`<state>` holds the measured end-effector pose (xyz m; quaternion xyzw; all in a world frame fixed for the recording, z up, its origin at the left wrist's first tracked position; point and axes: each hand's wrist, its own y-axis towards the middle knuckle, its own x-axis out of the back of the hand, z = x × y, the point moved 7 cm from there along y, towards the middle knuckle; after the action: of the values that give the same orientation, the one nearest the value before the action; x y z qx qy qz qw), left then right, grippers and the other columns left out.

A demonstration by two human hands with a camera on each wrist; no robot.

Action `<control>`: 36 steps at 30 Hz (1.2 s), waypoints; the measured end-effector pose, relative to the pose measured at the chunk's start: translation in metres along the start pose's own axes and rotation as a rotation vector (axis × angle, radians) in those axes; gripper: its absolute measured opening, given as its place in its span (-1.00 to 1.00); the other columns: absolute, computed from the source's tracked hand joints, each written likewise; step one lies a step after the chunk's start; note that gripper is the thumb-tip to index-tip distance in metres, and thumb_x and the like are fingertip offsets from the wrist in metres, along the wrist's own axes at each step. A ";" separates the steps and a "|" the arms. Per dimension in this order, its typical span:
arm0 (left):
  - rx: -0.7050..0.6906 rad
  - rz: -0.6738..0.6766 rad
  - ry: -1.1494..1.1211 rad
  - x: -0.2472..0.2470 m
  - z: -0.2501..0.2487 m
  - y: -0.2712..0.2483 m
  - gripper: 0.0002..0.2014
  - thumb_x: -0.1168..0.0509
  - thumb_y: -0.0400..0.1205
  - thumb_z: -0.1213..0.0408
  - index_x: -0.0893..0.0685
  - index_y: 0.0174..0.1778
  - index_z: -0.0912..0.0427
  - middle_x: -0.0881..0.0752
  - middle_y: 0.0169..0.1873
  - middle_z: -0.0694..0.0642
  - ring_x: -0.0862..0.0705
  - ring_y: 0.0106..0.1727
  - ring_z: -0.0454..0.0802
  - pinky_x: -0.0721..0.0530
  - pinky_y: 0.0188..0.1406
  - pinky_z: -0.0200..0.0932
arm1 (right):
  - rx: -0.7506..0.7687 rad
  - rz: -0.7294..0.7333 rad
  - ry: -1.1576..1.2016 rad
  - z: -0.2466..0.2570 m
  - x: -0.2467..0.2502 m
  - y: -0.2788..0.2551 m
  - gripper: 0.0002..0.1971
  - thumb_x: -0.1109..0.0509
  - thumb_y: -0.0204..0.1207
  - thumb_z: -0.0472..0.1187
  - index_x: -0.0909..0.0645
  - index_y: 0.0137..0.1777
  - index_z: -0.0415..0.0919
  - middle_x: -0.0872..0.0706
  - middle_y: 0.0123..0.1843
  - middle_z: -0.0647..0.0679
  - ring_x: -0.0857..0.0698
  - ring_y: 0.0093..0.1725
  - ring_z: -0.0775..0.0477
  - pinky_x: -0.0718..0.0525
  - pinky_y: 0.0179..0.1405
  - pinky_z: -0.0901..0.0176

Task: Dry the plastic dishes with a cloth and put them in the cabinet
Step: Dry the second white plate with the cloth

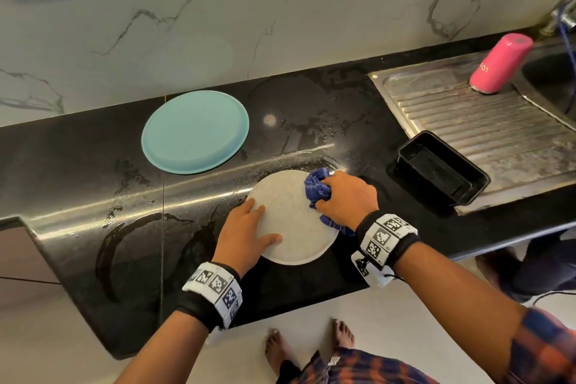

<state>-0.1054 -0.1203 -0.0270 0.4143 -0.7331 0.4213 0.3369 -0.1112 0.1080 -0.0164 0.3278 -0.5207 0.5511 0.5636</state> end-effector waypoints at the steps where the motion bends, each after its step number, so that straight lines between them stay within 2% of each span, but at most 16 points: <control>1: 0.005 -0.018 0.028 -0.001 -0.001 -0.006 -0.23 -0.38 0.60 -0.15 -0.32 0.68 0.07 -0.18 0.71 0.05 -0.16 0.69 0.08 -0.16 0.65 -0.01 | -0.002 0.006 -0.016 0.001 0.002 0.002 -0.70 -0.45 0.42 0.19 -0.64 0.00 0.03 -0.63 -0.04 0.06 -0.68 -0.04 -0.10 -0.54 -0.15 0.06; 3: 0.022 -0.034 0.057 -0.005 0.001 -0.018 -0.27 -0.32 0.65 -0.14 -0.30 0.69 0.09 -0.17 0.71 0.07 -0.17 0.68 0.09 -0.19 0.64 -0.03 | -0.005 0.008 -0.037 0.004 0.004 0.004 -0.70 -0.47 0.41 0.19 -0.62 -0.05 0.01 -0.61 -0.09 0.06 -0.66 -0.10 -0.08 -0.54 -0.17 0.06; 7: 0.040 0.035 0.058 -0.010 0.001 -0.030 -0.15 -0.38 0.59 -0.17 -0.20 0.72 0.08 -0.05 0.74 0.06 -0.14 0.71 0.09 -0.18 0.65 -0.02 | 0.000 0.030 -0.051 0.006 0.006 0.007 -0.68 -0.49 0.40 0.17 -0.58 -0.10 -0.06 -0.62 -0.13 0.04 -0.64 -0.16 -0.07 -0.49 -0.21 0.09; 9: 0.028 0.046 0.091 -0.006 -0.002 -0.026 -0.16 -0.40 0.58 -0.15 -0.24 0.71 0.09 -0.07 0.74 0.07 -0.19 0.70 0.10 -0.21 0.64 -0.01 | -0.001 0.069 -0.044 0.006 0.009 0.015 -0.63 -0.52 0.38 0.18 -0.57 -0.09 -0.08 -0.64 -0.14 0.02 -0.66 -0.15 -0.09 -0.52 -0.22 0.10; 13: 0.026 0.086 0.134 0.002 -0.006 -0.018 -0.18 -0.41 0.57 -0.16 -0.30 0.68 0.12 -0.10 0.74 0.11 -0.28 0.66 0.13 -0.26 0.62 -0.02 | 0.035 0.118 -0.069 0.020 0.023 0.040 -0.60 -0.55 0.35 0.18 -0.50 -0.15 -0.07 -0.56 -0.26 0.05 -0.61 -0.22 -0.09 -0.51 -0.26 0.10; 17: 0.038 0.125 0.209 0.002 -0.009 -0.012 -0.19 -0.37 0.58 -0.20 -0.30 0.67 0.11 -0.10 0.73 0.15 -0.36 0.61 0.14 -0.31 0.57 0.01 | 0.142 0.147 -0.103 0.059 0.027 0.063 -0.73 -0.52 0.33 0.05 -0.60 -0.26 -0.13 -0.64 -0.36 -0.01 -0.68 -0.30 -0.10 -0.61 -0.33 0.13; 21: 0.045 0.138 0.215 0.001 -0.009 -0.010 -0.20 -0.37 0.58 -0.20 -0.32 0.66 0.12 -0.10 0.73 0.19 -0.36 0.61 0.15 -0.32 0.56 0.00 | 0.286 0.208 -0.158 0.111 0.023 0.070 -0.70 -0.54 0.31 -0.08 -0.46 -0.46 -0.11 -0.59 -0.49 0.04 -0.62 -0.45 -0.04 -0.56 -0.44 0.21; 23: 0.054 0.137 0.213 -0.001 -0.009 -0.009 -0.24 -0.39 0.56 -0.20 -0.40 0.60 0.13 -0.18 0.70 0.21 -0.42 0.55 0.16 -0.38 0.50 -0.01 | 0.376 0.220 -0.221 0.138 0.017 0.065 -0.66 -0.56 0.29 -0.07 -0.43 -0.45 -0.11 -0.56 -0.50 0.06 -0.62 -0.42 -0.06 -0.57 -0.41 0.19; 25: 0.060 0.111 0.193 0.001 -0.009 -0.008 -0.30 -0.44 0.52 -0.19 -0.52 0.47 0.15 -0.37 0.60 0.20 -0.53 0.43 0.16 -0.48 0.37 -0.03 | 0.496 0.227 -0.291 0.167 0.006 0.056 -0.67 -0.54 0.29 -0.06 -0.40 -0.40 -0.08 -0.51 -0.47 0.07 -0.58 -0.37 -0.10 -0.54 -0.35 0.14; 27: 0.062 0.088 0.183 0.002 -0.010 -0.007 -0.39 -0.48 0.49 -0.17 -0.62 0.33 0.16 -0.57 0.41 0.15 -0.61 0.32 0.12 -0.54 0.25 -0.08 | 0.601 0.255 -0.347 0.187 -0.008 0.048 -0.77 -0.51 0.31 0.00 -0.51 -0.34 -0.04 -0.56 -0.42 0.04 -0.62 -0.32 -0.12 -0.50 -0.34 0.12; 29: 0.063 0.080 0.183 0.000 -0.009 -0.005 -0.44 -0.49 0.48 -0.16 -0.65 0.24 0.17 -0.65 0.28 0.13 -0.63 0.27 0.11 -0.54 0.21 -0.09 | 0.640 0.264 -0.380 0.190 -0.016 0.047 -0.76 -0.51 0.30 0.10 -0.65 -0.27 -0.06 -0.67 -0.33 0.02 -0.68 -0.27 -0.13 -0.49 -0.37 0.13; 32: 0.068 0.081 0.185 -0.003 -0.007 -0.003 -0.36 -0.47 0.48 -0.21 -0.60 0.32 0.17 -0.56 0.40 0.17 -0.61 0.29 0.16 -0.56 0.26 -0.02 | 0.574 0.249 -0.309 0.170 -0.007 0.058 -0.70 -0.49 0.24 0.19 -0.72 -0.18 -0.01 -0.69 -0.35 0.06 -0.68 -0.32 -0.08 -0.47 -0.43 0.21; 34: 0.075 0.103 0.204 -0.006 -0.006 -0.001 -0.28 -0.44 0.48 -0.26 -0.54 0.41 0.17 -0.44 0.51 0.20 -0.57 0.35 0.20 -0.53 0.31 0.02 | 0.470 0.218 -0.228 0.143 0.005 0.066 -0.69 -0.49 0.23 0.18 -0.71 -0.18 -0.02 -0.66 -0.41 0.06 -0.69 -0.33 -0.08 -0.55 -0.41 0.19; 36: 0.082 0.119 0.211 -0.008 -0.006 0.001 -0.27 -0.44 0.48 -0.26 -0.53 0.41 0.17 -0.43 0.50 0.19 -0.56 0.35 0.20 -0.53 0.30 0.03 | 0.352 0.183 -0.127 0.108 0.014 0.070 -0.71 -0.48 0.27 0.18 -0.68 -0.23 -0.03 -0.66 -0.39 0.07 -0.72 -0.31 -0.09 -0.69 -0.32 0.12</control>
<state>-0.1016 -0.1119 -0.0313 0.3367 -0.6990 0.5114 0.3694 -0.2047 0.0227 0.0086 0.4068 -0.4785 0.6607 0.4112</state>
